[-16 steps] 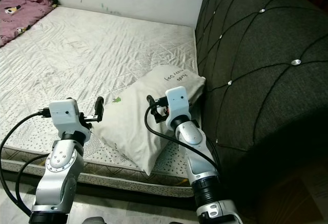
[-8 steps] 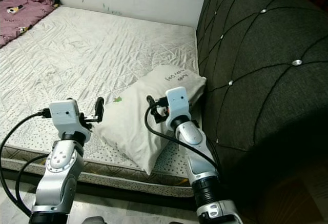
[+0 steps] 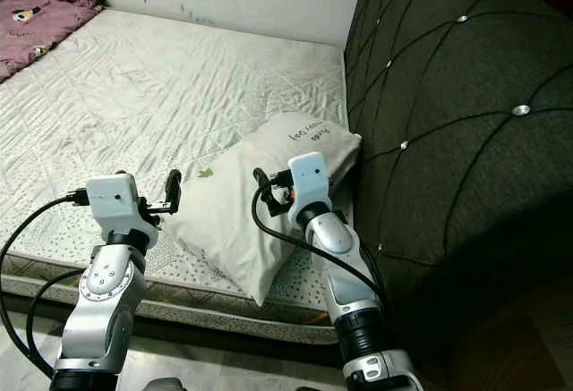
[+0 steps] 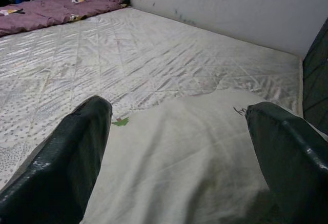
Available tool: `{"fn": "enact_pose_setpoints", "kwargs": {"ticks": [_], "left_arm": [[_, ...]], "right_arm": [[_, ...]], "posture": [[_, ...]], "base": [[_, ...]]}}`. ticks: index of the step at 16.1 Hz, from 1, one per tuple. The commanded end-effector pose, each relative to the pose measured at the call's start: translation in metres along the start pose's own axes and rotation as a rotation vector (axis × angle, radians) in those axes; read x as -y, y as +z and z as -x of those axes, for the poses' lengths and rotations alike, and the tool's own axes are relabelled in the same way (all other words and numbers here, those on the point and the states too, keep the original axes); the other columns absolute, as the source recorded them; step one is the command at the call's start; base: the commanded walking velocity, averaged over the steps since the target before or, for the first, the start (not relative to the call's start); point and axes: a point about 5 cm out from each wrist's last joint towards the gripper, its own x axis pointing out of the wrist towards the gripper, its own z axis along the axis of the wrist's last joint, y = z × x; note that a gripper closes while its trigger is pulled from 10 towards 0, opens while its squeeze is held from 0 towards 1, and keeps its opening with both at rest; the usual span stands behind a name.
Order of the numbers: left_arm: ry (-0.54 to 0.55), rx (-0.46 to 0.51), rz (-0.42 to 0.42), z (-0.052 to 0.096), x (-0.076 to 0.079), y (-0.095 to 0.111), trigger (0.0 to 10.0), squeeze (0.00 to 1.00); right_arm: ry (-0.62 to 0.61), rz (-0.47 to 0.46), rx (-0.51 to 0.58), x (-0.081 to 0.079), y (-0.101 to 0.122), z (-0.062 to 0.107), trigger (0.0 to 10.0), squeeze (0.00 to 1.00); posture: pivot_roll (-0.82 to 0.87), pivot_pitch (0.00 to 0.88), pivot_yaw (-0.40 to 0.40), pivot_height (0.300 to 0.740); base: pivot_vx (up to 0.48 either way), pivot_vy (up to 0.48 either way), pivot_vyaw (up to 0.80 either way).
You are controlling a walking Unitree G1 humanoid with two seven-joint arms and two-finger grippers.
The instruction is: Clean up the room
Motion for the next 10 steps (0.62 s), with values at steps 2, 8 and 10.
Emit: {"fn": "enact_pose_setpoints", "kwargs": {"ticks": [2,8,10], "left_arm": [[-0.017,0.015,-0.006,-0.0016,0.0032,0.0037,10.0,0.0],[-0.009,0.001,-0.015,-0.0013,0.0018,0.0007,10.0,0.0],[-0.005,-0.003,-0.016,-0.001,0.0007,-0.0006,10.0,0.0]], "right_arm": [[-0.003,0.0,0.005,0.0029,0.0014,0.0021,10.0,0.0],[0.009,-0.001,0.005,0.0028,0.0016,0.0011,10.0,0.0],[0.011,0.0,0.005,0.0031,0.0015,0.0012,10.0,0.0]], "posture": [[0.08,0.0,-0.065,0.695],[0.08,0.0,-0.07,0.662],[0.08,0.0,-0.07,0.658]], "base": [[0.0,0.0,0.0],[0.0,0.0,0.0],[0.0,0.0,0.0]]}}
